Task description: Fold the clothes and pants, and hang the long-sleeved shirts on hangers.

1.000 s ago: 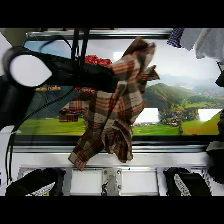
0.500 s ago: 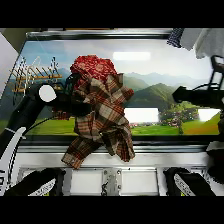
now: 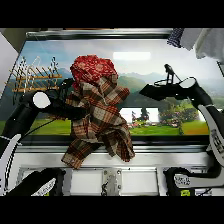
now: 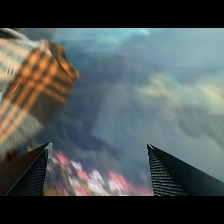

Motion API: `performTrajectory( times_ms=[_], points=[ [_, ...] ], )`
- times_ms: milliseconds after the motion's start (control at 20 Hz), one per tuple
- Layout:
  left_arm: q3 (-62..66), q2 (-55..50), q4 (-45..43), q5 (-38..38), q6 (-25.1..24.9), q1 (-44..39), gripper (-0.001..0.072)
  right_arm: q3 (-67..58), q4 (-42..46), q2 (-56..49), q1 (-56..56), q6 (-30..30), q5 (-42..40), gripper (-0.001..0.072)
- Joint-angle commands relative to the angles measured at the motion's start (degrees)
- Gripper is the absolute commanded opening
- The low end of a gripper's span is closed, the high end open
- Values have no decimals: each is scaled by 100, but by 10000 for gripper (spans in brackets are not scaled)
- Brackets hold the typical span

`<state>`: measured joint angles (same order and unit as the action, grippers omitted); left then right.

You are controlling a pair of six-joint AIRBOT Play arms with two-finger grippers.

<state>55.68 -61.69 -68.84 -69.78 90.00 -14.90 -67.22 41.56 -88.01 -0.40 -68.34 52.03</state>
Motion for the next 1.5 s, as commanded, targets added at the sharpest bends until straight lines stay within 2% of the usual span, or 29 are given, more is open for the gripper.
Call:
performTrajectory(
  times_ms=[0,200,350,400,450,500,650,750,900,1150,1300,1450],
  points=[
    [-22,15,-4,125,2,11,23,-605,-1054,-1235,417,481,-133,657],
    [-22,15,-4,142,2,11,23,-887,-2221,-1926,951,905,-470,656],
    [-20,17,-4,144,2,11,23,-894,-2472,-2070,1204,1010,-804,649],
    [-20,17,-2,142,2,11,23,-901,-2472,-2065,1228,1027,-881,501],
    [-20,17,-2,144,4,11,23,-938,-2472,-2041,1226,1213,-859,202],
    [26,20,-15,131,2,11,23,-949,-2468,-1956,1220,1322,-804,35],
    [859,20,-144,-61,-7,13,23,-975,-1738,-1117,1088,1266,-758,34],
    [1987,20,-190,-289,-33,11,23,-1172,-855,-160,813,1191,-461,34],
    [4000,20,2,-306,-24,-48,23,-1644,162,1434,385,745,107,34],
    [6373,20,-17,-168,-26,-662,23,-1880,481,3807,87,599,-166,34],
    [6341,245,-68,308,-129,-990,23,-1880,485,4664,90,560,-654,34],
    [5340,603,-302,1106,-214,-883,23,-1880,857,4868,90,4,-848,34]
  ],
)
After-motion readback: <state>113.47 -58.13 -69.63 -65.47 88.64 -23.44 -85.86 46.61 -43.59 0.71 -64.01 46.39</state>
